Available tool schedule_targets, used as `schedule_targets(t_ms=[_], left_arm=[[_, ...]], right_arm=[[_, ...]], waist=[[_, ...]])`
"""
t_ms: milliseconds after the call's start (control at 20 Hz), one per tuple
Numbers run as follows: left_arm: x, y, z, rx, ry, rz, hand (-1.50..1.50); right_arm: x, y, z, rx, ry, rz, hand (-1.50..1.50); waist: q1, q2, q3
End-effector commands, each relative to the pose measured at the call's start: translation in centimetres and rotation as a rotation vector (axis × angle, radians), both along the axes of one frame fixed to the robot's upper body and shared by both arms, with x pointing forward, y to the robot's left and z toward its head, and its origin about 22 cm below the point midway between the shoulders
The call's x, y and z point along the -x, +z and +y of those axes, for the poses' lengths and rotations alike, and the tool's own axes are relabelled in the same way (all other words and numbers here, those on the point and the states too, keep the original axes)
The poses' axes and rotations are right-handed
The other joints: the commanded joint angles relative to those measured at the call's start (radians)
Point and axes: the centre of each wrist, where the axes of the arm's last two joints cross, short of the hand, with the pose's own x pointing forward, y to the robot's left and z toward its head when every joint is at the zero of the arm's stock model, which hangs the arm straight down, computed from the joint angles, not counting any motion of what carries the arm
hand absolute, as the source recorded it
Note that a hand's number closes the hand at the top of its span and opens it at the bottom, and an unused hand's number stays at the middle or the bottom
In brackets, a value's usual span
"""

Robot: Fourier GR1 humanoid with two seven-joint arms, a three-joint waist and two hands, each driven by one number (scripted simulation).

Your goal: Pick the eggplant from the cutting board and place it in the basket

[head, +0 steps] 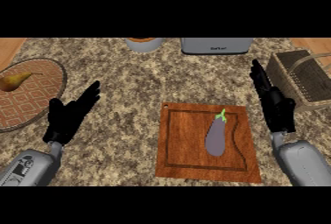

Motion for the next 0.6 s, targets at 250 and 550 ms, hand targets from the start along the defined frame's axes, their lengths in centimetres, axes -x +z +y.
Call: schedule_targets(t_ms=[250, 550], left_arm=[[1.7, -1.9, 5.9, -0.367, 0.250, 0.037, 0.00], [2.4, -3.4, 5.6, -0.333, 0.244, 0.117, 0.00]], right_arm=[[0.1, 7.8, 13.0, -0.143, 0.026, -0.388, 1.50], [-2.2, 3.9, 9.0, 0.512, -0.111, -0.533, -1.50]], waist=[[0.068, 0.022, 0.002], [0.035, 0.003, -0.021]])
